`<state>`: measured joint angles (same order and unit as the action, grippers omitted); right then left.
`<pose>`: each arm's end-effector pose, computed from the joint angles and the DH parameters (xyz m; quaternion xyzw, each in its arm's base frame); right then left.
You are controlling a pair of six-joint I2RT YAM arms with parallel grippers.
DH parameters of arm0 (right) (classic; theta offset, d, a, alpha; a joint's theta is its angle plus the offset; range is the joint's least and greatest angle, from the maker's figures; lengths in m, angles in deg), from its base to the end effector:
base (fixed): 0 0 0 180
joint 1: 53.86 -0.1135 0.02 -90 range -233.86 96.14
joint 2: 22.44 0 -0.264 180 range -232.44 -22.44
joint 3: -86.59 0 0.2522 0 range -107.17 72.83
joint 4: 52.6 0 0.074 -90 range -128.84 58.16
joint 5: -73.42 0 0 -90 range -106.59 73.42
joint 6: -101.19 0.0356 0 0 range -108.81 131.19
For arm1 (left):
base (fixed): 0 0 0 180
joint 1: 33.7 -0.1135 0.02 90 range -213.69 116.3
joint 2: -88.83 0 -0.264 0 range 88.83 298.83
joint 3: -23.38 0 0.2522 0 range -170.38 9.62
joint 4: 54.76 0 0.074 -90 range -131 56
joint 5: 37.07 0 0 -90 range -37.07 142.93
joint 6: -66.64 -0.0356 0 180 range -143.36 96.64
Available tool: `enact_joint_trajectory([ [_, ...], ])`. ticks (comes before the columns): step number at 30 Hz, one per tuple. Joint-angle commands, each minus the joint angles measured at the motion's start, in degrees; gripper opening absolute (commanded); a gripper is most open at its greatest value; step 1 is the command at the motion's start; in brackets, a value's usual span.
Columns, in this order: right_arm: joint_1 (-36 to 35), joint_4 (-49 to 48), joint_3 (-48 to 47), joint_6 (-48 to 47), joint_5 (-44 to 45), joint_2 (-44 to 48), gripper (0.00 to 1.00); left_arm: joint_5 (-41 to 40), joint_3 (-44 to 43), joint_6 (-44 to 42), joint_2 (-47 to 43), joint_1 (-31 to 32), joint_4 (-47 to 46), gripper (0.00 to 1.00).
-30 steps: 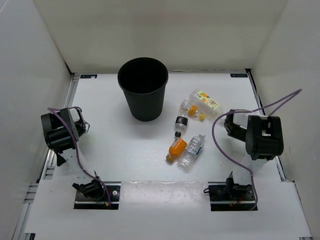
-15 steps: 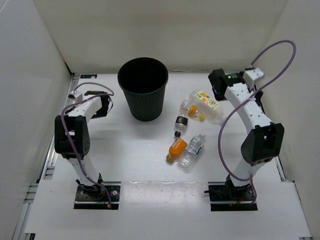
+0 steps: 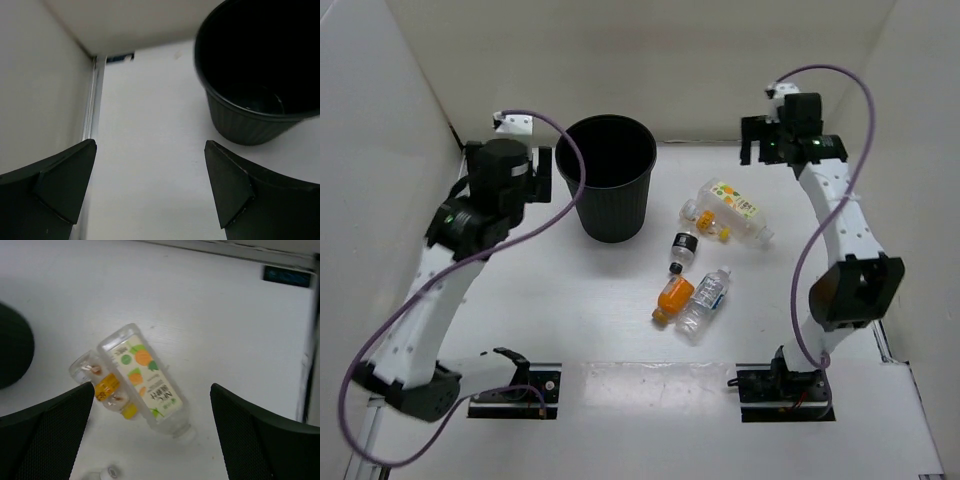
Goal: Put the plastic bottles in the bin
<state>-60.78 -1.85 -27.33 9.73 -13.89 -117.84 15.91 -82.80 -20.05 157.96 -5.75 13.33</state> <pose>0.3741 0.0437 0.3980 -0.0526 0.8738 0.0025 0.4834 0.2000 -0.0818 0.4593 0.0235 0.8398 0.1404 0.5239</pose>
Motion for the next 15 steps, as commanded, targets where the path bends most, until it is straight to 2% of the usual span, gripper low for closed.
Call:
enact_joint_trajectory([
  [1, -0.6, 5.6, -1.2, -12.4, -17.0, -5.5, 1.0, 23.3, 0.6, -27.6, -3.1, 0.8, -6.2, 1.0],
  [2, -0.6, 5.6, -1.7, -13.2, -18.2, -6.6, 1.0, 23.9, 2.1, -31.5, -3.1, 1.3, -6.2, 1.0],
  [3, -0.6, 6.5, -2.7, -15.0, -19.3, -8.0, 1.0, 20.2, 3.5, -33.2, -3.1, 2.9, -6.9, 1.0],
  [4, -0.6, 6.5, -3.5, -15.8, -20.4, -10.8, 1.0, 15.6, 4.3, -31.6, -1.3, 3.5, -8.6, 1.0],
  [5, -0.6, 7.6, -5.5, -16.4, -20.9, -12.4, 1.0, 6.3, 4.4, -29.3, -0.1, 3.5, -8.6, 1.0],
  [7, -0.6, 9.2, -8.4, -18.0, -22.0, -17.7, 1.0, -0.4, 4.4, -24.8, 2.2, 2.4, -9.2, 1.0],
  [9, -1.1, 10.9, -12.2, -18.0, -20.7, -22.3, 1.0, -4.8, 5.1, -24.2, 5.0, 0.9, -9.2, 1.0],
  [12, -1.7, 10.1, -12.3, -18.0, -17.7, -24.7, 1.0, -8.8, 7.1, -22.6, 6.3, 0.3, -9.2, 1.0],
  [15, -1.7, 9.3, -11.0, -18.5, -14.7, -26.3, 1.0, -8.8, 8.2, -22.0, 6.3, -0.4, -9.8, 1.0],
])
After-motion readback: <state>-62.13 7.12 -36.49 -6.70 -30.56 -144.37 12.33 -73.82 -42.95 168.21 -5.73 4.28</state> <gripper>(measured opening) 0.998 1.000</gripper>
